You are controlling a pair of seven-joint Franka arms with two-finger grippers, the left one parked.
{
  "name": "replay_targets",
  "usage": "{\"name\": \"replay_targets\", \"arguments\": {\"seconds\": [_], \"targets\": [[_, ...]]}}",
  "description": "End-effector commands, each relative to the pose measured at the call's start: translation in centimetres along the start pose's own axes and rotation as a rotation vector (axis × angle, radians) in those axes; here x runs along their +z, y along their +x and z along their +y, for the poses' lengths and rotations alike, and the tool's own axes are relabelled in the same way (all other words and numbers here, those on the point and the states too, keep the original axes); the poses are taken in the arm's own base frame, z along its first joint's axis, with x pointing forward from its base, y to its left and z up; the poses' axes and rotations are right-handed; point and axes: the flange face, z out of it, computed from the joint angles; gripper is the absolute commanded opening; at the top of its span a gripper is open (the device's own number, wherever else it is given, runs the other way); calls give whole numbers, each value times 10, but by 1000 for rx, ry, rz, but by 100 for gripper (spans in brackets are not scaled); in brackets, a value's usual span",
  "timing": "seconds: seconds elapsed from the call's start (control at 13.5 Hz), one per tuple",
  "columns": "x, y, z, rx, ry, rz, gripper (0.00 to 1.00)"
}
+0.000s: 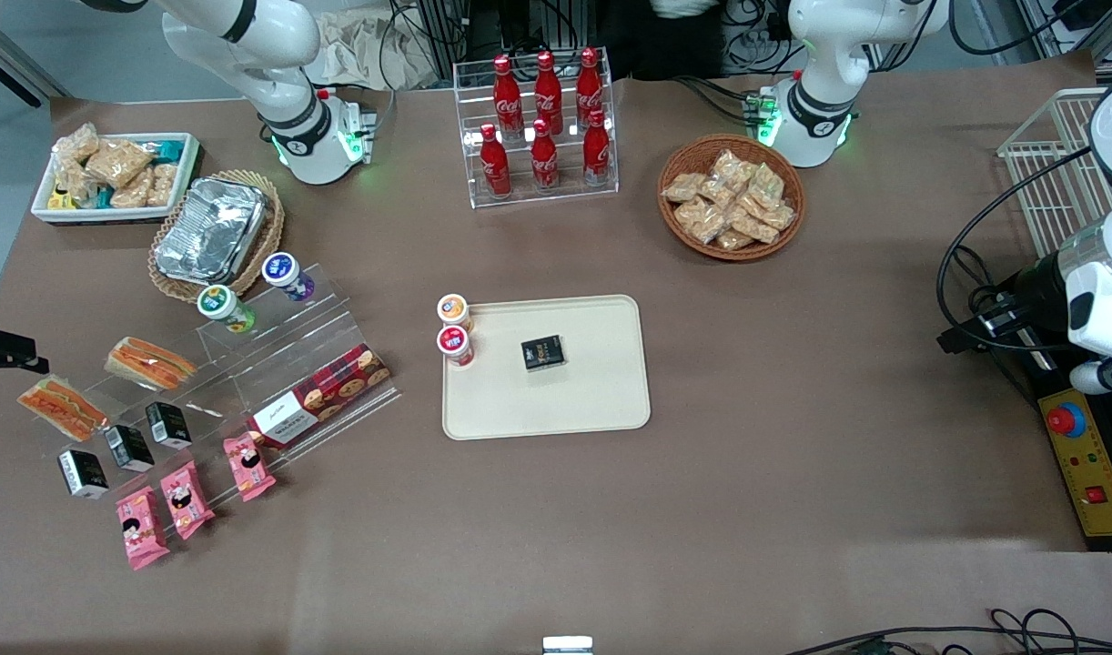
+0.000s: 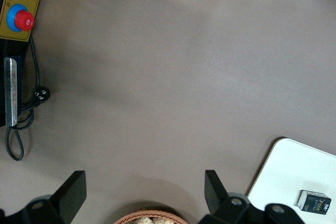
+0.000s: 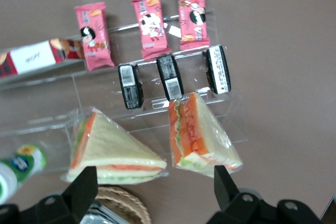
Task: Place sandwich on tray
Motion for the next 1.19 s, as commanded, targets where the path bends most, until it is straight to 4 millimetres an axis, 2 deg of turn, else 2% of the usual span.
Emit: {"name": "replay_targets", "arguments": {"seconds": [0.0, 0.22, 0.3, 0.45, 0.59, 0.97, 1.11], "targets": [[4, 2, 6, -206, -7, 39, 99], [23, 2, 9, -344, -26, 42, 99], [36, 0, 9, -382, -22, 38, 99], [59, -5, 11, -397, -11, 22, 99], [70, -9, 18, -442, -18, 18, 99], [76, -15, 30, -463, -40, 19, 98], [85, -14, 33, -470, -34, 11, 99]]}}
